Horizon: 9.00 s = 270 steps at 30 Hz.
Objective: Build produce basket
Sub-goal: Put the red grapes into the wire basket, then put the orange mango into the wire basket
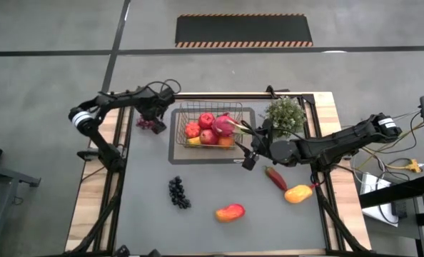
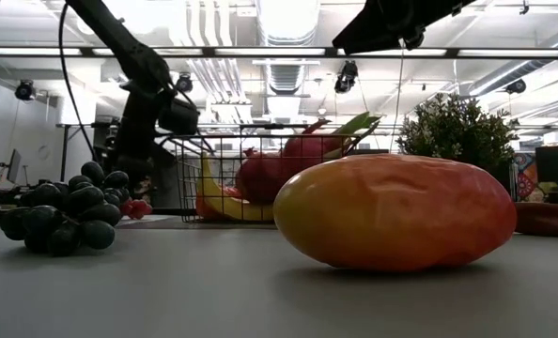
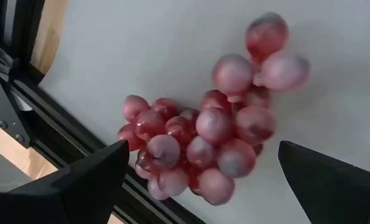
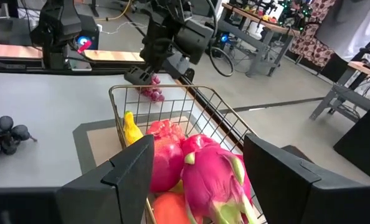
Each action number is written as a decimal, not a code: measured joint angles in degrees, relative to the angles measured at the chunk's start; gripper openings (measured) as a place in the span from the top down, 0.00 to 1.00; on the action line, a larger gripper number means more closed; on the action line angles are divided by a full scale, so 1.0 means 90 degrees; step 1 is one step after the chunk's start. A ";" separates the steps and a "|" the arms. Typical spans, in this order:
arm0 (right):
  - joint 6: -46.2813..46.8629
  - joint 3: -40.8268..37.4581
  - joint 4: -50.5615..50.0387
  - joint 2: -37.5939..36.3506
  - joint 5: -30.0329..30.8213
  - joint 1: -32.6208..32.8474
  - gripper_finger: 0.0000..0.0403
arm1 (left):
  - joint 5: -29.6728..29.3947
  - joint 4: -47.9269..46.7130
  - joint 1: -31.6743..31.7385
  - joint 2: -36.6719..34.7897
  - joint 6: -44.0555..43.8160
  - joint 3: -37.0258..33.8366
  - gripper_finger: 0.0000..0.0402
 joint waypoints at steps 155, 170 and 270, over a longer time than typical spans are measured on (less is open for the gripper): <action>-0.0455 -0.0097 -0.0497 0.0024 -0.0005 -0.0002 0.43 | 0.1141 0.4148 -0.2274 -0.4922 -0.1521 -0.0916 0.97; -0.0657 -0.0182 -0.0854 0.0024 -0.0171 0.0000 0.43 | 0.1216 0.6628 -0.3854 -0.3490 -0.2077 -0.0920 0.97; 0.1928 0.1215 -0.1173 0.3348 -0.3364 0.2217 0.18 | -0.0415 1.1065 -0.8074 -0.1031 -0.1020 -0.1559 0.65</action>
